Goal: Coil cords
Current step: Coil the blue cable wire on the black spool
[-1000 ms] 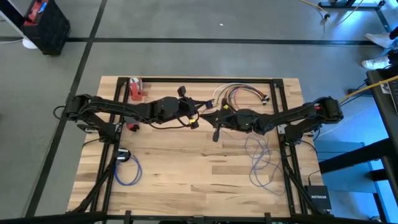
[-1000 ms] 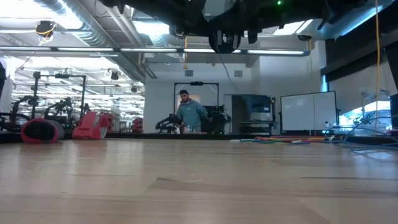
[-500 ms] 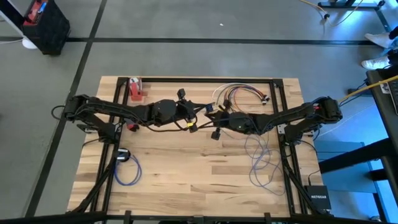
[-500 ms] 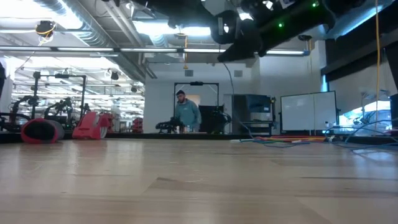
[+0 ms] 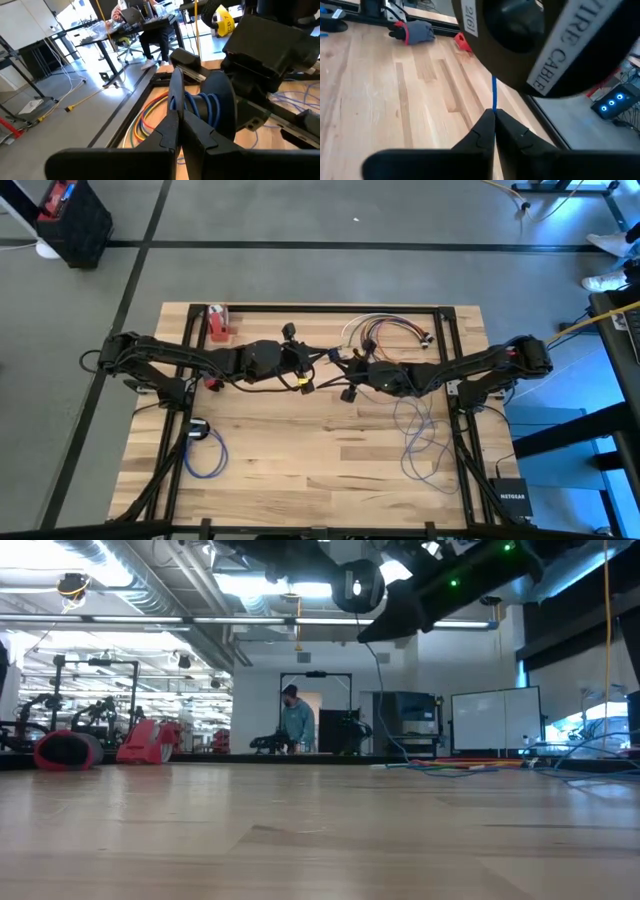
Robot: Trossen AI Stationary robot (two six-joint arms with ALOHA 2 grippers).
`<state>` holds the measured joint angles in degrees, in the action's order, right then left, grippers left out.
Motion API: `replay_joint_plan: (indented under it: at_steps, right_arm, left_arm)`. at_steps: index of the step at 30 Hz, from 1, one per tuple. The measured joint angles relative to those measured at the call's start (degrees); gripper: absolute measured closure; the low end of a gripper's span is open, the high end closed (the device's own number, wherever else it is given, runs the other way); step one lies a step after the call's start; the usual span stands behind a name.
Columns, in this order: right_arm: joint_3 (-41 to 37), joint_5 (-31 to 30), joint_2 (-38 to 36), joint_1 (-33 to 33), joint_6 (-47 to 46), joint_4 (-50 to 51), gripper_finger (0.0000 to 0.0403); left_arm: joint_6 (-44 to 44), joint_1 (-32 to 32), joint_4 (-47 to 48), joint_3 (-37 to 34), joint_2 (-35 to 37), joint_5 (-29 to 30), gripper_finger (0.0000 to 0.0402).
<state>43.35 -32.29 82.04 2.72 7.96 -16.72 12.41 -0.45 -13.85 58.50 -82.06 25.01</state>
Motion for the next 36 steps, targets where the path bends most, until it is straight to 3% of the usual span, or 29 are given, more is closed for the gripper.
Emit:
replay_joint_plan:
  at_steps: [9, 15, 17, 22, 27, 34, 36]
  right_arm:
    - [-0.15, -2.63, -13.92, 4.09, -1.54, 16.68, 0.0263]
    - [-1.52, 0.74, -19.36, 4.35, -4.98, 27.14, 0.023]
    - [-4.58, 1.29, -19.09, 4.37, -4.91, 24.84, 0.0229]
    - [-13.2, 4.04, -13.95, 4.37, -3.15, 5.52, 0.0229]
    - [-14.08, 11.07, -6.42, 4.37, -4.61, -8.2, 0.0229]
    - [-9.36, 14.55, 4.47, 4.39, -10.33, -11.91, 0.0229]
    - [-8.34, 18.56, 5.79, 4.37, -12.71, -10.98, 0.0229]
  left_arm:
    - [0.01, -0.04, -0.66, 0.15, 0.2, -0.33, 0.0396]
    - [-0.07, 0.02, -0.81, 0.16, 0.2, -0.22, 0.0396]
    - [-0.18, 0.02, -1.21, 0.17, 0.2, -0.22, 0.0396]
    - [-0.07, 0.04, -1.42, 0.13, 0.17, -0.19, 0.0396]
    - [0.04, 0.04, -1.62, 0.13, 0.15, -0.19, 0.0396]
    - [0.09, 0.04, -1.42, 0.13, 0.09, -0.17, 0.0396]
    - [0.15, 0.04, -1.21, 0.13, 0.09, -0.17, 0.0396]
